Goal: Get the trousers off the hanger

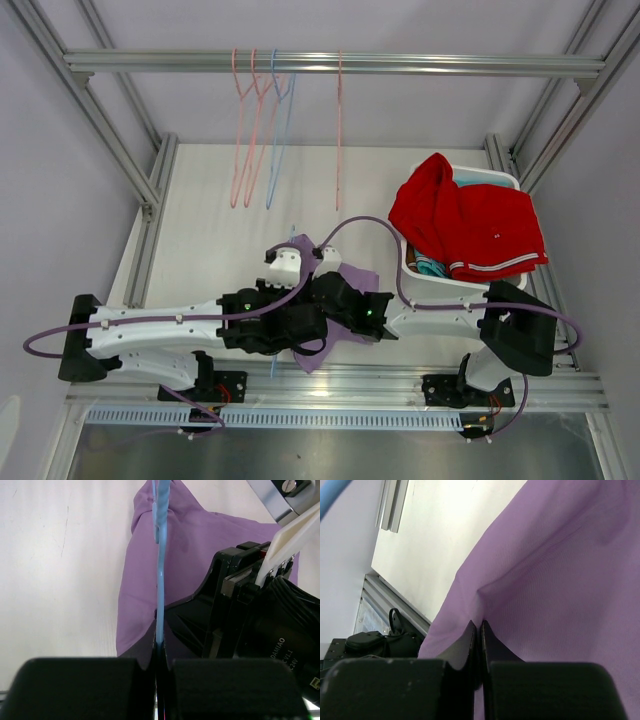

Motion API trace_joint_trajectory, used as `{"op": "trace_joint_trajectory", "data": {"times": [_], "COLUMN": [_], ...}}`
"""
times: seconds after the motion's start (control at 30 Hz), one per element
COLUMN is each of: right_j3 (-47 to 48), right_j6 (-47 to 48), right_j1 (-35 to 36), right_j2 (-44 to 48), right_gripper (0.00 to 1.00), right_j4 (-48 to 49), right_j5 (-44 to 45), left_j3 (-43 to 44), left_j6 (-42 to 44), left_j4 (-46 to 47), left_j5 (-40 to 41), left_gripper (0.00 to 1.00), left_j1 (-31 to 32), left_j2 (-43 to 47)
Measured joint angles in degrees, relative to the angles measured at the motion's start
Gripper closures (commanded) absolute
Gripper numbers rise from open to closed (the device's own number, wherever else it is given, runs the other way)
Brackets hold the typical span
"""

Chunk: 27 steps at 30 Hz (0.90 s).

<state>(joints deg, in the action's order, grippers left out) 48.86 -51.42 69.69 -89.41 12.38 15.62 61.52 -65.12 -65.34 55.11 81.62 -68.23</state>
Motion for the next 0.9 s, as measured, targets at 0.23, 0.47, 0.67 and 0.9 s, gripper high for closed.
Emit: {"op": "trace_joint_trajectory", "data": {"times": [0.23,0.47,0.67,0.9], "right_j3": [-0.04,-0.22,0.48,5.99], "right_j6": [0.37,3.56,6.73,11.80], "right_j1": [-0.13,-0.17,-0.15,1.75], "right_j2": [1.95,13.18,26.34,34.38], "right_gripper": [1.00,1.00,1.00,1.00], "right_j4": [-1.99,-10.34,-20.22,-31.06], "right_j5": [0.50,3.48,9.03,17.29], "left_j3": [-0.90,-3.13,-3.56,-3.85], "left_j6": [-1.57,-6.43,-10.73,-12.94], "left_j4": [-0.92,-4.17,-7.65,-8.96], "left_j5": [0.13,0.85,1.49,1.53], "left_gripper": [0.99,0.99,1.00,1.00], "left_j1": [0.02,0.17,0.26,0.26], "left_j2": [0.33,1.99,1.99,2.14]}}
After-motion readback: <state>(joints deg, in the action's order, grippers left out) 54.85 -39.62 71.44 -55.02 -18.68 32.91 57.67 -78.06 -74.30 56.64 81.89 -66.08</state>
